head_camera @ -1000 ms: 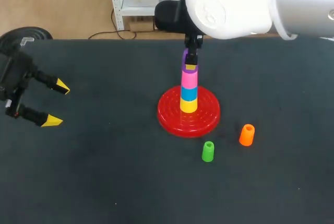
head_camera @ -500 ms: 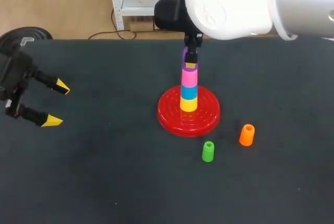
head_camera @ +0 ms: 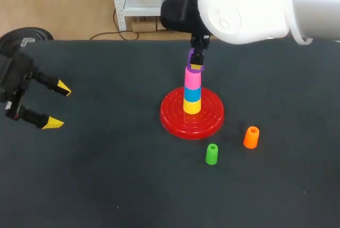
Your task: Pick up and stack the cylinders on the red base in this order: pink,purple,orange,green
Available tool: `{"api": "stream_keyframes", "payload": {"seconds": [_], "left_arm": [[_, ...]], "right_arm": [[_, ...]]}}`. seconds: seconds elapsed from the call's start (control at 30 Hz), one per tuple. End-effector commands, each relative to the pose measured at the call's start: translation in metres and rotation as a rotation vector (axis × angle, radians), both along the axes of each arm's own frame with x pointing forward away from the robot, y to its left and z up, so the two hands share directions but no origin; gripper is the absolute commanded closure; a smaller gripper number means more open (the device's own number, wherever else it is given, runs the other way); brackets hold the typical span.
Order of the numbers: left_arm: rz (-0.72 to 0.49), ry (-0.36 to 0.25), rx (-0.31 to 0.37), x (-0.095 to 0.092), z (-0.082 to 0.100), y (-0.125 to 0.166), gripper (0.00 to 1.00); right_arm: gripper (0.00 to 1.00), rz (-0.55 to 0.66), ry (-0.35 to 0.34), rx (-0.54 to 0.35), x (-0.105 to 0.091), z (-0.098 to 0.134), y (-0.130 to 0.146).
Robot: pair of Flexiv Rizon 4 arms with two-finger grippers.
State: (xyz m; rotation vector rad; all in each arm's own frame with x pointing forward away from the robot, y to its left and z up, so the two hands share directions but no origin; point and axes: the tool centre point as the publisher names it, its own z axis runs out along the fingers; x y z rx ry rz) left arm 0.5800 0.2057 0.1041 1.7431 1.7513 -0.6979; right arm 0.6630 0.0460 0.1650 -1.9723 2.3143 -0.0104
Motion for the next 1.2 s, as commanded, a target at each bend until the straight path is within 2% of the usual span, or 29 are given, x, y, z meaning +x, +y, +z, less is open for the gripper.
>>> {"api": "stream_keyframes", "payload": {"seconds": [0.03,0.47,0.87,1.2], "left_arm": [[0.000,-0.004,-0.003,0.000,-0.001,0.001,0.00],[0.000,-0.004,-0.003,0.000,-0.001,0.001,0.00],[0.000,-0.004,-0.003,0.000,-0.001,0.001,0.00],[0.000,-0.004,-0.003,0.000,-0.001,0.001,0.00]], "right_arm": [[1.00,0.002,0.005,0.001,0.001,-0.002,-0.001],[1.00,0.022,0.022,-0.017,0.007,-0.003,0.004],[1.00,0.033,0.092,-0.019,0.012,-0.012,0.003],[1.00,0.033,0.102,-0.018,0.009,-0.016,0.004]]}}
